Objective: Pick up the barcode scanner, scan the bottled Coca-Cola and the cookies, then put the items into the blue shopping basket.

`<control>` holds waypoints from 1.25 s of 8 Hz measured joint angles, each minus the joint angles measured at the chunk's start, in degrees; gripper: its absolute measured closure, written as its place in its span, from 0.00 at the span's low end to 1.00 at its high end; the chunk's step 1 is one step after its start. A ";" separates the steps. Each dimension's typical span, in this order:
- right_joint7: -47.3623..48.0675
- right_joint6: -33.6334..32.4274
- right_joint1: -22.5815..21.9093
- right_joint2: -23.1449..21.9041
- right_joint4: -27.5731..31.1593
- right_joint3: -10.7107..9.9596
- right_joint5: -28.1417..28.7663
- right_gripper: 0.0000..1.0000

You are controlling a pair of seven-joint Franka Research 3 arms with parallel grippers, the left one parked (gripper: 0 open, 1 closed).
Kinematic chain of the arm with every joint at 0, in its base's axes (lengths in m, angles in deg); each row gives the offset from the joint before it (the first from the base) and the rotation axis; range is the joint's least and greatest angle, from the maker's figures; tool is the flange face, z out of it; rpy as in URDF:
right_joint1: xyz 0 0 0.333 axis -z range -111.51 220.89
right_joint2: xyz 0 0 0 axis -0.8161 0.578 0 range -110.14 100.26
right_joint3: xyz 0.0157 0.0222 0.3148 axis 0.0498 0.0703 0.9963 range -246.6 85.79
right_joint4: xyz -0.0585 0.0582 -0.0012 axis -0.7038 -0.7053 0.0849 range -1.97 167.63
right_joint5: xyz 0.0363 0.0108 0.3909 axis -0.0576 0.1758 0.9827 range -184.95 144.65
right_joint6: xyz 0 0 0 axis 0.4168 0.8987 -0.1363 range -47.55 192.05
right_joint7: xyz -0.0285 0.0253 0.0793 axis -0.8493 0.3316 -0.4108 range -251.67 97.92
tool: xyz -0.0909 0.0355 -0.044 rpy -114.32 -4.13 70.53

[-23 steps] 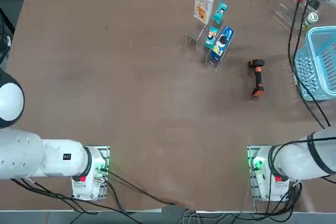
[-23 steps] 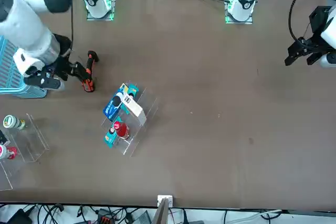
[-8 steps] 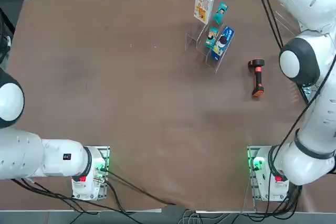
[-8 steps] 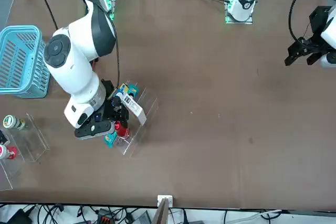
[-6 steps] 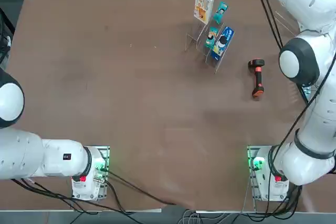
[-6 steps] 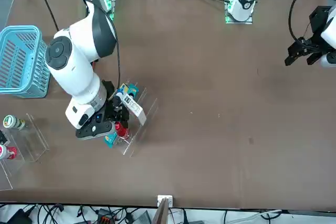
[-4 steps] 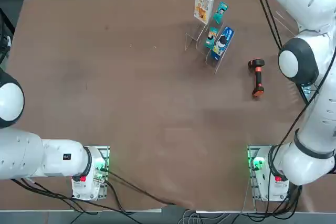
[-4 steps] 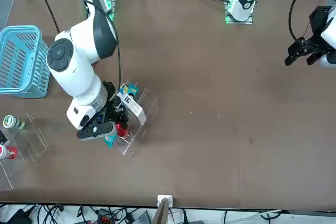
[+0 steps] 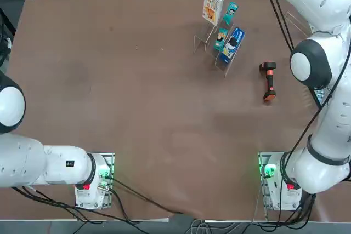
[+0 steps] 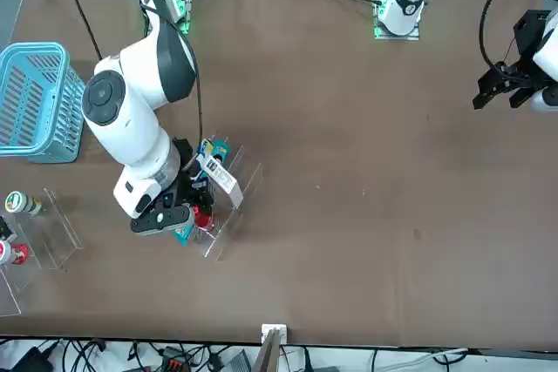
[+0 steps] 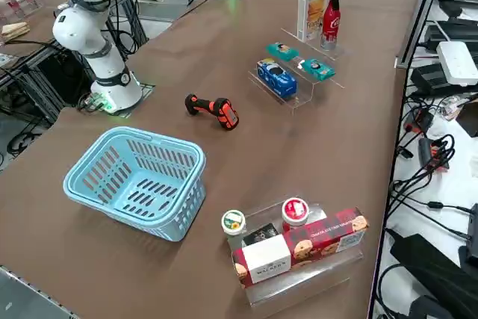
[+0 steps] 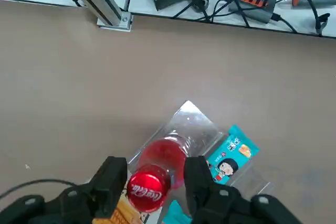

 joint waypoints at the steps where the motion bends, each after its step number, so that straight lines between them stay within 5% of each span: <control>1: 0.00 -0.03 0.00 0.00 -0.01 0.05 0.00 0.32; 4: -0.04 -0.35 -0.02 0.00 -0.06 0.18 0.00 0.37; 7: -0.15 -0.70 0.03 -0.06 -0.37 0.11 -0.05 0.60; 10: -0.20 -2.07 0.06 -0.07 -0.71 0.10 -0.05 0.61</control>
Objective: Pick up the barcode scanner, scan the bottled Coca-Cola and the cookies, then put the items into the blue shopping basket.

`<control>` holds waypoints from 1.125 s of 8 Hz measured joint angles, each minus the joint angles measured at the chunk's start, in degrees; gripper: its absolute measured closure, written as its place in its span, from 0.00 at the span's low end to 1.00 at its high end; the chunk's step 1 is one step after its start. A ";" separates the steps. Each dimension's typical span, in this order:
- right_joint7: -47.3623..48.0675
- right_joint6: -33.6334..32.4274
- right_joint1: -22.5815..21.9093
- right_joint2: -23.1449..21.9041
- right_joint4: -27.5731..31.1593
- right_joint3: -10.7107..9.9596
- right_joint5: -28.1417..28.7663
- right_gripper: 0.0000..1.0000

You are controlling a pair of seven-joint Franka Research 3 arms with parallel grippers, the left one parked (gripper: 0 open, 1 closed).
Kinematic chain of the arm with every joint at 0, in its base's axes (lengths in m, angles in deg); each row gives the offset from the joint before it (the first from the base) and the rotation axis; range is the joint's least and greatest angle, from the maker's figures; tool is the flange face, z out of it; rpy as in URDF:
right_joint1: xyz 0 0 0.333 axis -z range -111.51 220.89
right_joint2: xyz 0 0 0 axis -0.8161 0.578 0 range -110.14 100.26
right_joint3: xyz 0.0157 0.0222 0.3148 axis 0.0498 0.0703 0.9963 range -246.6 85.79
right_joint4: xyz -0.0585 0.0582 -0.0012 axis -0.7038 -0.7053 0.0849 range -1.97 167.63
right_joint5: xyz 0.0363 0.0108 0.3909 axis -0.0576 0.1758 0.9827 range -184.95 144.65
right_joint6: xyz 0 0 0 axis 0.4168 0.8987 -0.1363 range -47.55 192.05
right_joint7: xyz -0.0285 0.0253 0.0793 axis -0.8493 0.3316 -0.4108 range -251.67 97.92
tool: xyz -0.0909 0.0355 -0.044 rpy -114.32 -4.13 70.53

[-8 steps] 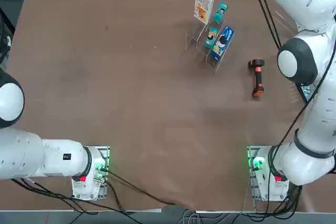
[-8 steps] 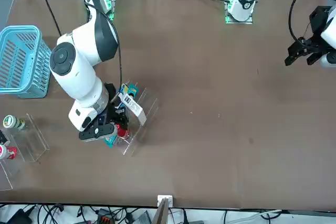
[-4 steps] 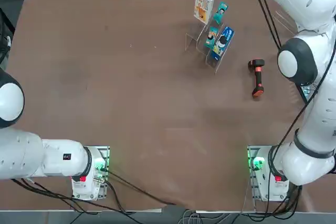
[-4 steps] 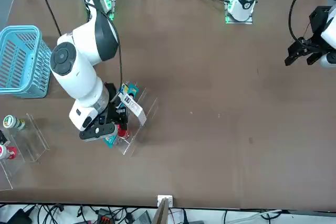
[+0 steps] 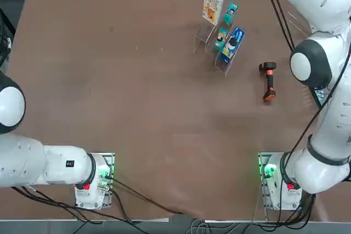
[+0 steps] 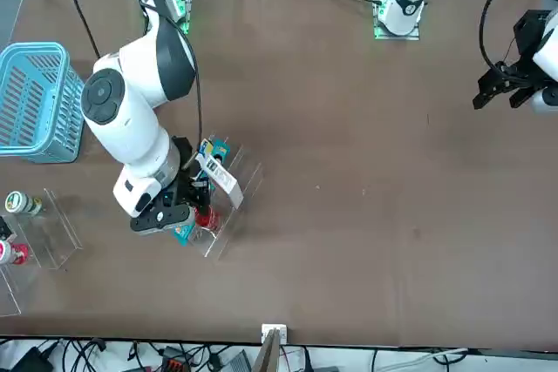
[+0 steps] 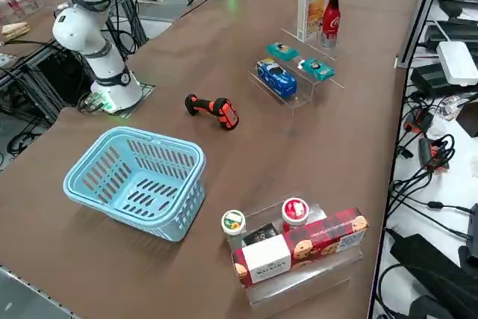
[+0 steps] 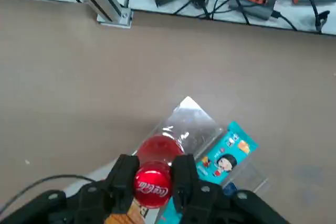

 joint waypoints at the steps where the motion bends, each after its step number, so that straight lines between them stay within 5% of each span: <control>1: -0.98 -2.27 0.13 -0.08 -0.59 -0.14 -0.01 0.61; 4: -12.06 -14.71 3.42 -3.14 -2.58 -1.90 -0.14 0.61; 7: -28.28 -27.60 14.73 -10.52 -2.97 -2.33 -0.27 0.61; 9: -38.01 -32.98 23.27 -17.01 1.78 -2.44 -1.13 0.61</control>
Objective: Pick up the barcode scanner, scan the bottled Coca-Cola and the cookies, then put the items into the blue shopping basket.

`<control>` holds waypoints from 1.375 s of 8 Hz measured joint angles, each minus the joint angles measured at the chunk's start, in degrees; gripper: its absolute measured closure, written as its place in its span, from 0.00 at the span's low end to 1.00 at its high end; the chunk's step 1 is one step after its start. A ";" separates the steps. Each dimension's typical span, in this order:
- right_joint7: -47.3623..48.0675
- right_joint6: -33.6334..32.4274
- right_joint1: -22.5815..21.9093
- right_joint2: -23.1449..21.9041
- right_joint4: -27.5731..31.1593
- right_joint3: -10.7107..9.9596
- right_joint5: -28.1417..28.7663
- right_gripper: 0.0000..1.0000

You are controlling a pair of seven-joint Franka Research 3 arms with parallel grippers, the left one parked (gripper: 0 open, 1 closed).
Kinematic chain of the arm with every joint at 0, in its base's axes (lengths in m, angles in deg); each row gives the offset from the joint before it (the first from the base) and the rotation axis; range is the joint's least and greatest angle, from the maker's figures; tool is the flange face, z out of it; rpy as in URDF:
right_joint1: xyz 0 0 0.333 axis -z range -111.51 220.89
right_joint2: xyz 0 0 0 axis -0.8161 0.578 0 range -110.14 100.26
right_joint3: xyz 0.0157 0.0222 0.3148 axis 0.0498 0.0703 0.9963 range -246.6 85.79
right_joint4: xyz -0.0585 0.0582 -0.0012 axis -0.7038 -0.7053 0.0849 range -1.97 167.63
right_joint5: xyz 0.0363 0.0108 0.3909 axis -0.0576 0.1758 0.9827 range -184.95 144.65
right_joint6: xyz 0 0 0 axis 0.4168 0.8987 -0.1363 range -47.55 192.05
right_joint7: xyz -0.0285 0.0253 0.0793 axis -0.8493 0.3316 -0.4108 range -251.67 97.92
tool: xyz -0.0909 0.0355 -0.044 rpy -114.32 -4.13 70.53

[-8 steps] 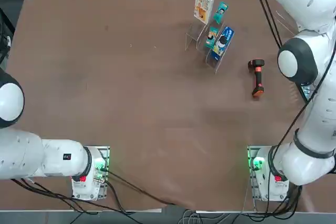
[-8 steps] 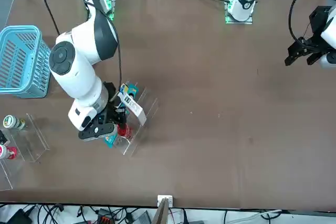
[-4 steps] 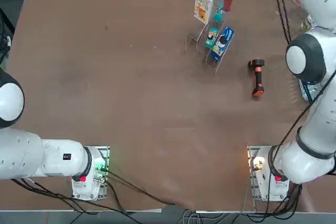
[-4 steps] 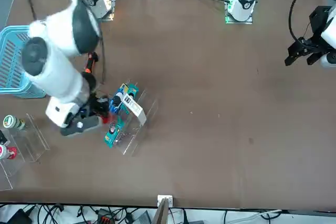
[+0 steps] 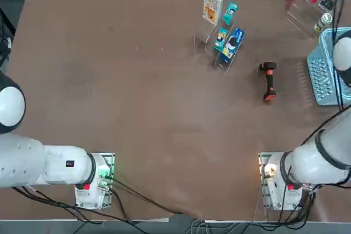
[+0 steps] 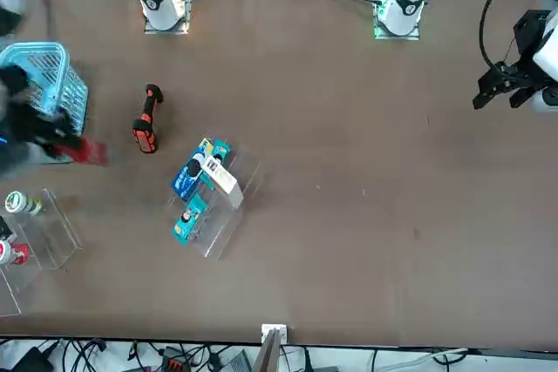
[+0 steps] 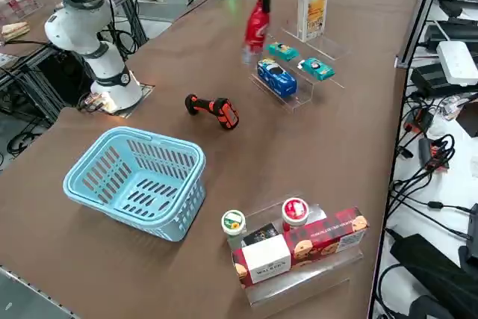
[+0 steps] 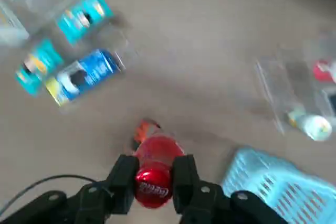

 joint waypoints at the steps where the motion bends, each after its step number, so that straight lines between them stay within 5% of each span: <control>1: -5.10 1.23 4.13 -4.56 6.37 -0.09 -0.91 0.61; 6: -30.73 27.55 25.54 -28.15 48.76 -1.62 -1.41 0.61; 9: -41.41 44.33 27.86 -28.24 62.15 -9.42 0.01 0.61; 11: -47.67 50.75 28.01 -24.53 64.97 -10.82 5.87 0.61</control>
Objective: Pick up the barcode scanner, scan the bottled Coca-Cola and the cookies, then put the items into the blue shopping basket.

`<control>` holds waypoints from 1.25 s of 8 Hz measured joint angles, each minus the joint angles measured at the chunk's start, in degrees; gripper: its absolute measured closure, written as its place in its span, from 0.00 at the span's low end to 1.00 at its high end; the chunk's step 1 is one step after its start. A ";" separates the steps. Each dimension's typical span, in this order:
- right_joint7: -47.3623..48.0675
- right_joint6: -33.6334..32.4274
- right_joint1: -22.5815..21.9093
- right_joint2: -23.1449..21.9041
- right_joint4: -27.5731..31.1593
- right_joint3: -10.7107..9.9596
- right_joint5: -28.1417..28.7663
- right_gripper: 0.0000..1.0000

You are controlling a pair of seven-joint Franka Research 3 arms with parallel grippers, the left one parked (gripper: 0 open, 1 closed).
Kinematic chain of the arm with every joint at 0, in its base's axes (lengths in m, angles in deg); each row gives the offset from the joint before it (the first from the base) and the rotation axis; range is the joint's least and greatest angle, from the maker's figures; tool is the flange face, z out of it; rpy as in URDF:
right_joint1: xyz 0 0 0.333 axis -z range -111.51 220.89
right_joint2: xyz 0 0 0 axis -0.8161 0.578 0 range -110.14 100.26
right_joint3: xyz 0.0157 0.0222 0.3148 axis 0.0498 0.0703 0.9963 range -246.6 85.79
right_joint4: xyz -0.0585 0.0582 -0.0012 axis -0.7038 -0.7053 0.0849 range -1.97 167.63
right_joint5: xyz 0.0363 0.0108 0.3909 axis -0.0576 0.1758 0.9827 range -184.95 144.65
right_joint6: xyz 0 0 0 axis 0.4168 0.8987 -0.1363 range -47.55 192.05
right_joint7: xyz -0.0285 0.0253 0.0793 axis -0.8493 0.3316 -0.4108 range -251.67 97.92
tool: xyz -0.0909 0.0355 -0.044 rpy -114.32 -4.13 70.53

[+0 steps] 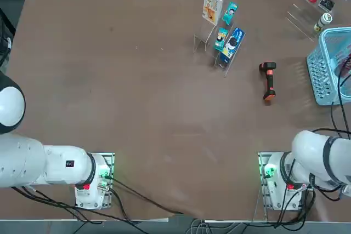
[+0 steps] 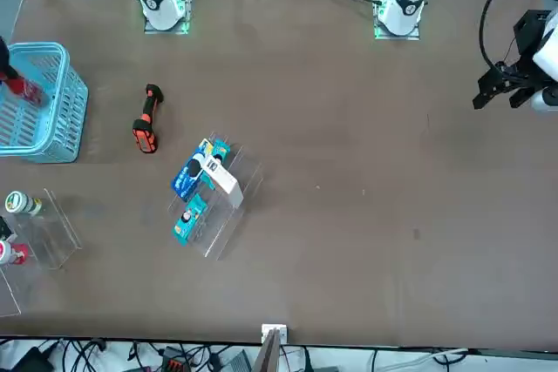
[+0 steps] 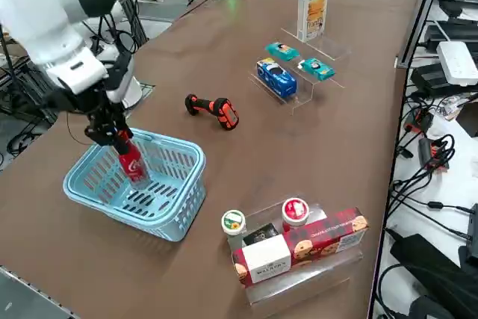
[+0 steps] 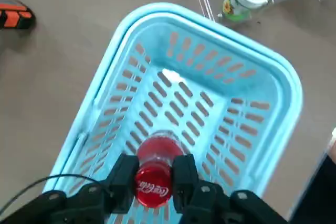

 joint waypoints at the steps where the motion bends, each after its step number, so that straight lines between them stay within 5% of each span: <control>1: -3.38 3.07 0.01 2.96 0.05 0.01 3.51 0.61; 4: -9.61 7.93 1.08 10.17 -0.63 -0.06 9.02 0.61; 7: -10.24 8.23 1.35 12.16 -2.37 -0.07 9.61 0.58; 10: -9.29 1.50 0.84 11.53 -7.58 0.60 10.16 0.04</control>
